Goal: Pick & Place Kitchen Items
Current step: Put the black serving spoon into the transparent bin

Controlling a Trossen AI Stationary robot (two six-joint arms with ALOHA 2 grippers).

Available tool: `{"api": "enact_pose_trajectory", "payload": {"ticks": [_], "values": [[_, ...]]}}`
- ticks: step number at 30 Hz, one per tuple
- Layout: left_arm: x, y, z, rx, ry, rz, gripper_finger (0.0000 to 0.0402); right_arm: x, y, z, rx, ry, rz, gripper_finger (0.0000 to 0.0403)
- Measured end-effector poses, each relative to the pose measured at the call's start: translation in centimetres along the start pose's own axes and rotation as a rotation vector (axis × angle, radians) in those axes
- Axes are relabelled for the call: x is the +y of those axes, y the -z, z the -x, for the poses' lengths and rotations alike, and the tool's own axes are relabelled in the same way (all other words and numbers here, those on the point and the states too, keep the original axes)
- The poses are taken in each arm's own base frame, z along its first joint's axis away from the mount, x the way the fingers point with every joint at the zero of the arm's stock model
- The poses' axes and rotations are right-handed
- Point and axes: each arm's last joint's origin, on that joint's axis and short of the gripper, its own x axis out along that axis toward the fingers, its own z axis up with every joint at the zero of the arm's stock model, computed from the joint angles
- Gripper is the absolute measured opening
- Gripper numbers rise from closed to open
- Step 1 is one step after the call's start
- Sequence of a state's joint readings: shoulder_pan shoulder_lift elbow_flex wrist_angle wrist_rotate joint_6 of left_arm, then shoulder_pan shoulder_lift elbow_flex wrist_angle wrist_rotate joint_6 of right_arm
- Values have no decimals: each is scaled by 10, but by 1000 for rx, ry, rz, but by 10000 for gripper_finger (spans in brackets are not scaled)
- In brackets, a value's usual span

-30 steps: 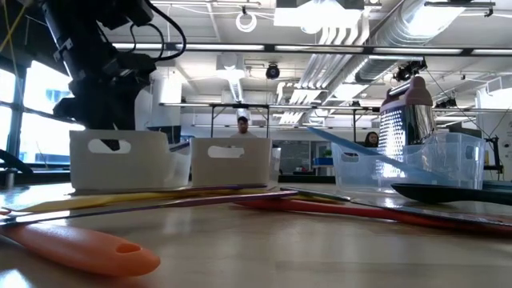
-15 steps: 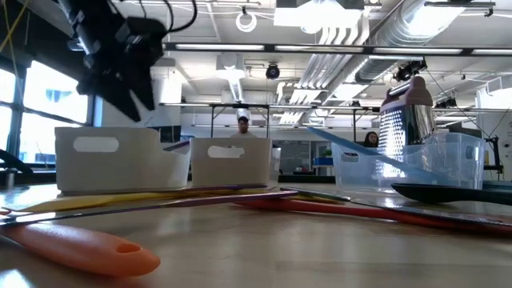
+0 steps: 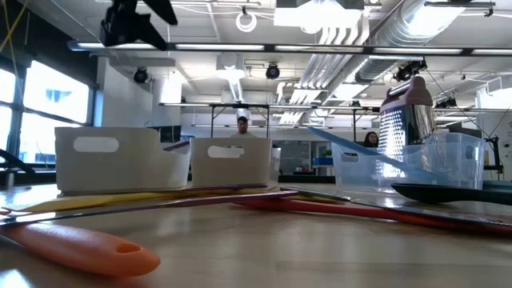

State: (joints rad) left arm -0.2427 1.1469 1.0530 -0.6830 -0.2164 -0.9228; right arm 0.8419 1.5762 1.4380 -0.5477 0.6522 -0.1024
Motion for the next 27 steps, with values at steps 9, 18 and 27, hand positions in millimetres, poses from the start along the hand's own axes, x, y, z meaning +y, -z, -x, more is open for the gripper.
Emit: {"api": "enact_pose_trajectory", "payload": {"ticks": [9,18,27], "values": [[-23,27,10,59,85,-83,191,3,16,-44,137,5,71,160],[-39,53,14,31,83,-130,191,-5,34,-90,221,-238,-38,160],[-48,63,4,37,85,-154,191,-38,47,-120,210,-383,-89,160]]}}
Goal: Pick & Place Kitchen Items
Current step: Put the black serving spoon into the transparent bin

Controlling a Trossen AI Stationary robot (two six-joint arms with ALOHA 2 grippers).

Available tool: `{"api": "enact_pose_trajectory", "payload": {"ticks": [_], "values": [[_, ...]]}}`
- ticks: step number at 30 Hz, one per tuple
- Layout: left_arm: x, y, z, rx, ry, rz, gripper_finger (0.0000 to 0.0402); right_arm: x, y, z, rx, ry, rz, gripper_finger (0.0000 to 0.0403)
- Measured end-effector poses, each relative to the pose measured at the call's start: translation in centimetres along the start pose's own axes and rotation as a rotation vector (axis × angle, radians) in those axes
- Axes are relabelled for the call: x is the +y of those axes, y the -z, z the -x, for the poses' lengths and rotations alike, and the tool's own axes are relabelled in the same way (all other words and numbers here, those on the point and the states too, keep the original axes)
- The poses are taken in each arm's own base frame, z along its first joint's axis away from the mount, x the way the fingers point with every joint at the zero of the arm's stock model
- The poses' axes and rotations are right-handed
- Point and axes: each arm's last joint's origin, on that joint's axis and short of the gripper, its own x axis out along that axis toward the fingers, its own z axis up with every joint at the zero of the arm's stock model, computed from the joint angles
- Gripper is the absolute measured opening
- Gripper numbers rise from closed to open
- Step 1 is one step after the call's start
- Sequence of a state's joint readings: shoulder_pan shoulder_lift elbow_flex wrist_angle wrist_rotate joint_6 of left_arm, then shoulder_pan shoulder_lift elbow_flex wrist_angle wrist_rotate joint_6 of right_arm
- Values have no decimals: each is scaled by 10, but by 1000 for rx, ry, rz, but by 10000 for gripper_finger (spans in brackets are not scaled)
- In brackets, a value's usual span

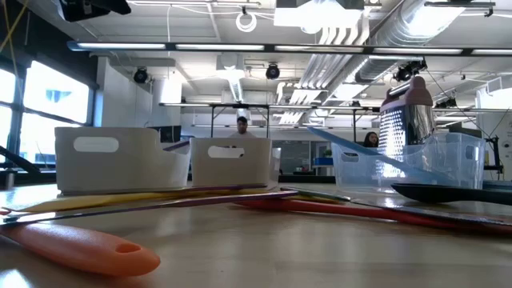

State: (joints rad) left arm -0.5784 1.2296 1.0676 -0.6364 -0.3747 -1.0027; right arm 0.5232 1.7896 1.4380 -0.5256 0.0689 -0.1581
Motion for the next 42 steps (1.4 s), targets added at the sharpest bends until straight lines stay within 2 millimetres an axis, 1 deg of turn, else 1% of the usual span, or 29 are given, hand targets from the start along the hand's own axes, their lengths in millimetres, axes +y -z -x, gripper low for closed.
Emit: {"api": "enact_pose_trajectory", "payload": {"ticks": [4,7,10,14,18,21,24,26,28,30,35,39,42], "values": [[-2,3,-8,10,-13,-7,191,-15,6,-7,34,0,-51,160],[-3,4,-13,18,-26,-14,191,-20,12,-8,83,2,-181,160],[-4,7,-20,30,-43,-22,191,-20,22,-7,182,8,-347,160],[-5,11,-29,48,-64,-34,191,-16,36,-3,342,40,-571,160],[-6,14,-37,58,-76,-40,191,-5,49,4,522,90,-838,160],[-9,15,-42,65,-53,-34,191,5,57,10,616,186,-944,160],[-11,15,-45,62,-44,-36,191,14,64,10,663,223,-954,160],[-12,15,-46,58,-37,-43,191,22,70,8,692,212,-891,160],[-13,14,-46,55,-21,-48,191,30,80,3,731,183,-865,160],[-15,14,-46,58,-6,-44,191,35,92,-4,758,151,-899,160],[-15,14,-46,64,-3,-44,191,38,116,-17,771,225,-1001,160],[-14,14,-46,62,-6,-43,191,40,119,-23,731,222,-1033,160],[-14,13,-46,57,-9,-42,191,41,125,-26,733,213,-1037,160]]}}
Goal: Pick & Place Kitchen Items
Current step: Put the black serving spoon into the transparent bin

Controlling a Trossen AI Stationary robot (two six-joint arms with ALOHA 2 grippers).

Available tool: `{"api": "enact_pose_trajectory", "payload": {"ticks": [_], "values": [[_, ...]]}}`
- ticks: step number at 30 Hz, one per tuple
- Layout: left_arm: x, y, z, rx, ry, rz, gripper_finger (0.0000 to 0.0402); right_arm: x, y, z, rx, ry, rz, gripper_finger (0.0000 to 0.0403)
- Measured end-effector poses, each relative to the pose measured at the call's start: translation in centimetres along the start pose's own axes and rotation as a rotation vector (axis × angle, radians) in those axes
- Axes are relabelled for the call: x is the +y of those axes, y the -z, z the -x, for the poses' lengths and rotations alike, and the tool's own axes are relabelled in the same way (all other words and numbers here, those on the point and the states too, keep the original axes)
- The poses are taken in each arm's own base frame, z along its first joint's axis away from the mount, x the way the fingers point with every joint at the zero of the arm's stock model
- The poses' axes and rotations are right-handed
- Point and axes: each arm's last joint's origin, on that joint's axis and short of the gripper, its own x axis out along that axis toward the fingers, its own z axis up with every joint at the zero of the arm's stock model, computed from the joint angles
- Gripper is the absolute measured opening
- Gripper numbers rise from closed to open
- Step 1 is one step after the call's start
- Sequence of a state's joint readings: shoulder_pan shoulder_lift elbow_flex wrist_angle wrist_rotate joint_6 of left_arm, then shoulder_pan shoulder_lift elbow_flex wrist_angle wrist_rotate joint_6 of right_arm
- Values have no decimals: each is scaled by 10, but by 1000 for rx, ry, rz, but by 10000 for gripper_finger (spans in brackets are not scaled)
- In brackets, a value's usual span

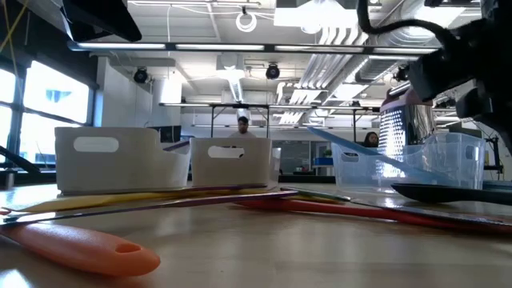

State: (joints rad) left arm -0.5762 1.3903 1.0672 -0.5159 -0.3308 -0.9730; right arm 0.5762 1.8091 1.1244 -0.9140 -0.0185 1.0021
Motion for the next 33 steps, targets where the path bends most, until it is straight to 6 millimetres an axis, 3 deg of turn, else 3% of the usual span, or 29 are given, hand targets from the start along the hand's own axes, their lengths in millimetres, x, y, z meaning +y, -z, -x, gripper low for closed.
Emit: {"api": "enact_pose_trajectory", "payload": {"ticks": [10,18,33], "values": [[-1,-1,0,-6,8,3,191,-3,1,-1,-23,-35,-36,160],[-2,-1,0,-13,17,0,191,-16,-1,7,-80,63,-167,160],[-4,-3,0,-30,41,-9,191,-27,-2,-26,-44,-83,-203,157]]}}
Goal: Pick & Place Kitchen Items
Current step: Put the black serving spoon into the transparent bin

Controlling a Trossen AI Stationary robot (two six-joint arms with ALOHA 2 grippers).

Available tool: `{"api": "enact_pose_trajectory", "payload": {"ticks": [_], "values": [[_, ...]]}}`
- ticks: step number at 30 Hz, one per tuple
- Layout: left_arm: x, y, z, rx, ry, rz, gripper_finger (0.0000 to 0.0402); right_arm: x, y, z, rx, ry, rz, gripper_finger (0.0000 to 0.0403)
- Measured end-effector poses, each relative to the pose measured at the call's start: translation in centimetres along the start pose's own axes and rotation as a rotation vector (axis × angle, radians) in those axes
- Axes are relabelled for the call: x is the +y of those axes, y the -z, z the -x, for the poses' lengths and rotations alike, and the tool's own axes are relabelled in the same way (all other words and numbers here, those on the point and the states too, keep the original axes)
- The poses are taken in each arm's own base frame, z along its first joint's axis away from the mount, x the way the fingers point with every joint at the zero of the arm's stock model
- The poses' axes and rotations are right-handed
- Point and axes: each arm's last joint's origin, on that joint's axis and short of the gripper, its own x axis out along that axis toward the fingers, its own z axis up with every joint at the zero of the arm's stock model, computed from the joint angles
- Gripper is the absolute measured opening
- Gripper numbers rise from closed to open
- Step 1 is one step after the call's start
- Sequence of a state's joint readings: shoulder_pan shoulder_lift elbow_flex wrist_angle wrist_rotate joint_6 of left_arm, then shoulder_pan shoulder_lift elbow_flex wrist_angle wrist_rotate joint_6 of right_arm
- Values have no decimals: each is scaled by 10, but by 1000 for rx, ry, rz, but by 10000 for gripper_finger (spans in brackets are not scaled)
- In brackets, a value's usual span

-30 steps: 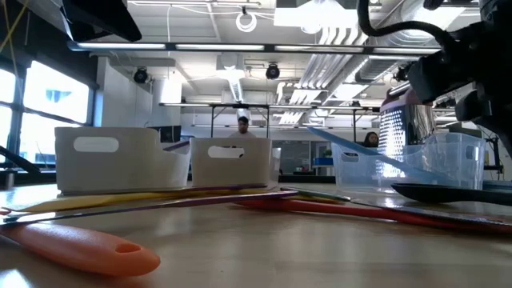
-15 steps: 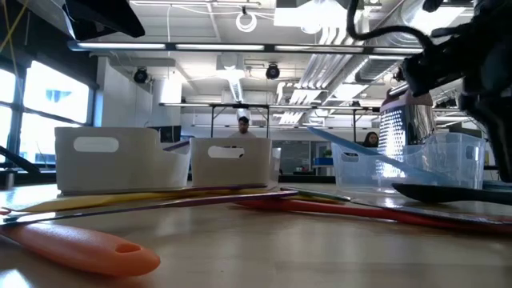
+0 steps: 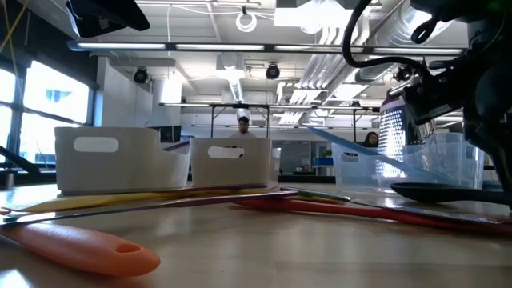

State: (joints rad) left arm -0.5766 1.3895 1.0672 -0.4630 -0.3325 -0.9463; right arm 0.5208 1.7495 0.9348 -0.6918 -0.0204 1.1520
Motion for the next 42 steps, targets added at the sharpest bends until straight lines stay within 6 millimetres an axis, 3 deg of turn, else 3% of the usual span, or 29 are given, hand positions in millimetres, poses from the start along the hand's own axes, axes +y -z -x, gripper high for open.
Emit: {"api": "enact_pose_trajectory", "payload": {"ticks": [12,27,42], "values": [[0,0,0,1,-1,0,191,-3,0,4,-30,16,-23,50],[0,0,0,1,-1,0,191,-2,2,7,-73,16,24,48],[0,0,0,1,-1,-1,191,2,13,38,-186,-99,51,39]]}}
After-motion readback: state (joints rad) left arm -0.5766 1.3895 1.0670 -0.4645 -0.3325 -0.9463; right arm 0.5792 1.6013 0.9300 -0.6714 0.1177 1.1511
